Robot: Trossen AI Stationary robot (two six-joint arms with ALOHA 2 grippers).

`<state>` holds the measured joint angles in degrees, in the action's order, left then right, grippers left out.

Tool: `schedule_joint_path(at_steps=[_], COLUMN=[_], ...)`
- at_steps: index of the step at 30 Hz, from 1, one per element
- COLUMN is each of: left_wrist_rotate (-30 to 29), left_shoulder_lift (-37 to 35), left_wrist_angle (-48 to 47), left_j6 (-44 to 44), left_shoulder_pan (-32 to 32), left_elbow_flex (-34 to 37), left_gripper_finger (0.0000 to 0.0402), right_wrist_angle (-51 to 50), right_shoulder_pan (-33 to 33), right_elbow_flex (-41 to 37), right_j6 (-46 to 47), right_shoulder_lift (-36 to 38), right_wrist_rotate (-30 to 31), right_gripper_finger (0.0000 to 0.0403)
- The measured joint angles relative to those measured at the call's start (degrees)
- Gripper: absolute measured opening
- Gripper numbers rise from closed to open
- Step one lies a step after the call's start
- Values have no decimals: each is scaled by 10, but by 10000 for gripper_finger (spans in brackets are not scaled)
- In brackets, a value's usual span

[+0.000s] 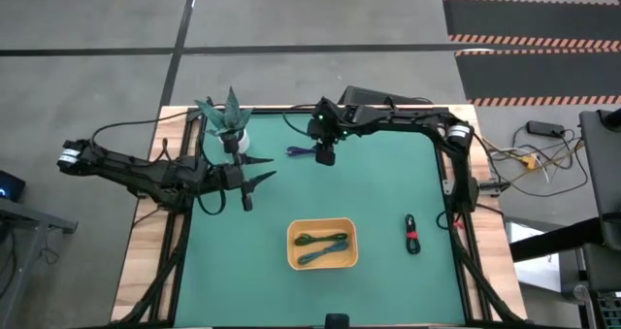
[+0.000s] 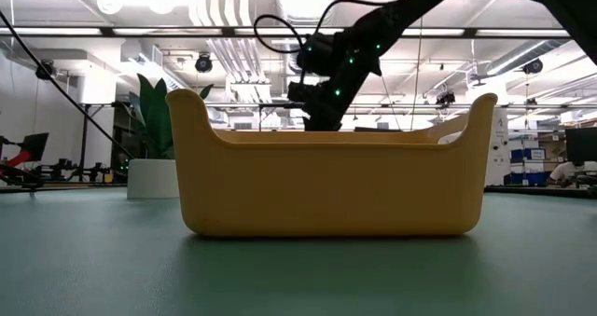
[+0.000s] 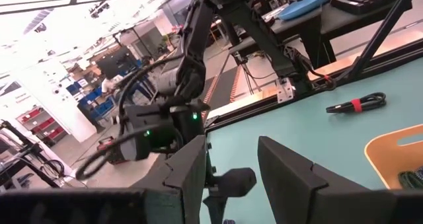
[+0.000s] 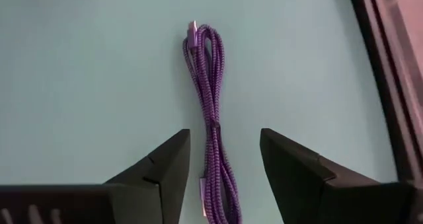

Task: Pick and place USB-C Cables
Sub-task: Put the violet charger cable into the yellow bin

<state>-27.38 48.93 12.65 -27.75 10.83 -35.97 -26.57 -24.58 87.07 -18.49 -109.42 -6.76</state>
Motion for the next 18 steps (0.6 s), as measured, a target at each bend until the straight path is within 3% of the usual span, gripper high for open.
schedule_joint_path(at_steps=[18], left_wrist_rotate=[0], left_shoulder_lift=[0], left_wrist_angle=[0], left_j6=[0], left_shoulder_pan=[0], left_elbow_flex=[0], left_gripper_finger=[123], right_wrist_angle=[-5], right_shoulder_pan=[-13], right_elbow_flex=[0], right_j6=[-9], right_shoulder_lift=[-72], right_wrist_rotate=[-8], right_gripper_finger=[182])
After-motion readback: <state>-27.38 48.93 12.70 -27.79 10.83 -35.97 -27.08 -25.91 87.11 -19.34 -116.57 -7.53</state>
